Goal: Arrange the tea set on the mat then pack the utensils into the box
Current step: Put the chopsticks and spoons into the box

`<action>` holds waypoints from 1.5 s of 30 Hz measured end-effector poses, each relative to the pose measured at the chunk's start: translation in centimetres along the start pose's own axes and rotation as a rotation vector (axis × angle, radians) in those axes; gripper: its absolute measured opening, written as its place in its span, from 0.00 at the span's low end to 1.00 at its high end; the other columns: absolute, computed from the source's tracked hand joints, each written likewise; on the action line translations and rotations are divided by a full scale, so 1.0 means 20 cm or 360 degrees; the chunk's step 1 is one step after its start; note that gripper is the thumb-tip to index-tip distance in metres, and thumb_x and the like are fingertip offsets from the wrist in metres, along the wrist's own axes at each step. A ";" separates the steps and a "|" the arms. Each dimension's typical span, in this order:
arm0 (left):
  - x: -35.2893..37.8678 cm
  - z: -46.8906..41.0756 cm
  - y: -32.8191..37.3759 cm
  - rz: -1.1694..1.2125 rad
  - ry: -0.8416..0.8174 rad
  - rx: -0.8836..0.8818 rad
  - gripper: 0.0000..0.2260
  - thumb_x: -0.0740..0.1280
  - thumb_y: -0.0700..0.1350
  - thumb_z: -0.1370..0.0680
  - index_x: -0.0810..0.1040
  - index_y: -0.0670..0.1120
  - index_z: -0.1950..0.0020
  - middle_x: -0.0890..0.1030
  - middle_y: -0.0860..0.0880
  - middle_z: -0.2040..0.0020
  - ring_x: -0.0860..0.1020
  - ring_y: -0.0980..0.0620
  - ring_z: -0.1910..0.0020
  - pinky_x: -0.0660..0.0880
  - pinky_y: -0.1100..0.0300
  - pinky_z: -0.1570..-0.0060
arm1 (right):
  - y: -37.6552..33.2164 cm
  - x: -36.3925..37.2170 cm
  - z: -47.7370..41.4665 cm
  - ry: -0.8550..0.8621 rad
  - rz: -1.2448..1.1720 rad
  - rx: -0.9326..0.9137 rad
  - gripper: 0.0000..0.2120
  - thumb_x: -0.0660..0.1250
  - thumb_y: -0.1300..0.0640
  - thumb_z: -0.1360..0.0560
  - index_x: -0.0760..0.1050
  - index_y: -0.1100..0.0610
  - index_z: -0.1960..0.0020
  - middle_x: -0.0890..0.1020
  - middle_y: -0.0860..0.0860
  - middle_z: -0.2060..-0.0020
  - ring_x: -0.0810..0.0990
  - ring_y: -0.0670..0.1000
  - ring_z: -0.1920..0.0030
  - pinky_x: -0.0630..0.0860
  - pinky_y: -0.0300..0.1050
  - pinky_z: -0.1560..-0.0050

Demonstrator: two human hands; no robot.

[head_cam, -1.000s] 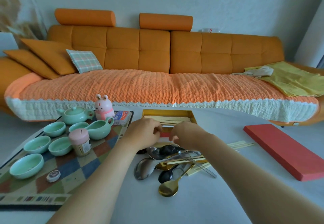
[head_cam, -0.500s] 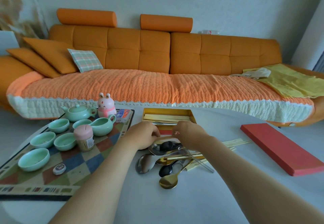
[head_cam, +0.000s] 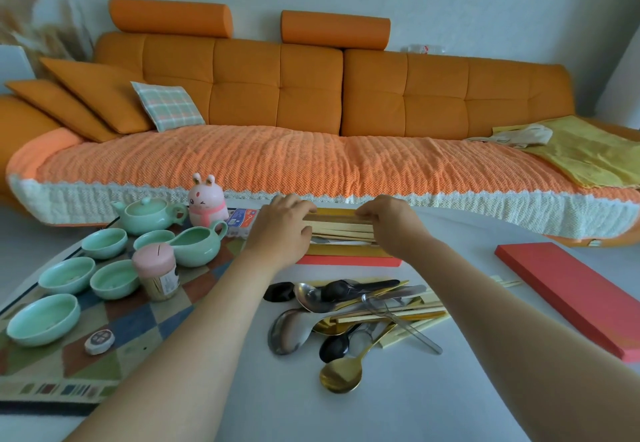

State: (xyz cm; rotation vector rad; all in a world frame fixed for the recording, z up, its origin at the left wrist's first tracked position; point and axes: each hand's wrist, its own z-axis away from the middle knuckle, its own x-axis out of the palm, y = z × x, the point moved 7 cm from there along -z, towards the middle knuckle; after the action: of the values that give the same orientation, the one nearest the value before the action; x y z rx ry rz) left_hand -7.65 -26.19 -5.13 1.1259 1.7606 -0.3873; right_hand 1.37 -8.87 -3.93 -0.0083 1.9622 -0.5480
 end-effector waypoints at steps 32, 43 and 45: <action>-0.02 0.08 0.20 0.0105 -0.0014 0.0247 0.09 0.65 0.44 0.22 0.75 0.50 0.42 0.74 0.54 0.45 0.73 0.52 0.45 0.69 0.59 0.51 | -0.17 -0.04 0.15 -0.0300 0.0123 -0.0234 0.12 0.64 0.59 0.23 0.84 0.47 0.49 0.82 0.42 0.56 0.77 0.44 0.56 0.78 0.45 0.48; 0.08 0.21 0.19 0.0057 -0.0694 0.0001 0.11 0.65 0.51 0.21 0.83 0.55 0.41 0.80 0.55 0.42 0.78 0.53 0.45 0.77 0.54 0.47 | -0.09 0.09 0.34 -0.0655 0.0589 -0.0137 0.11 0.65 0.54 0.20 0.81 0.44 0.41 0.80 0.44 0.42 0.78 0.49 0.42 0.76 0.45 0.42; 0.08 0.22 0.20 0.0054 -0.0694 -0.0002 0.11 0.66 0.50 0.21 0.83 0.56 0.41 0.81 0.55 0.42 0.78 0.52 0.46 0.77 0.53 0.46 | -0.09 0.09 0.34 -0.0619 0.0638 -0.0161 0.11 0.65 0.56 0.21 0.80 0.43 0.43 0.80 0.44 0.43 0.78 0.49 0.44 0.76 0.46 0.43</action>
State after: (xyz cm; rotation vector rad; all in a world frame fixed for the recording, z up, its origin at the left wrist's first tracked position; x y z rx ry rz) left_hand -2.07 -26.14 -7.71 0.9812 1.3565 -0.5642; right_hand 5.91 -13.38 -7.21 0.1976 1.5529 -0.1658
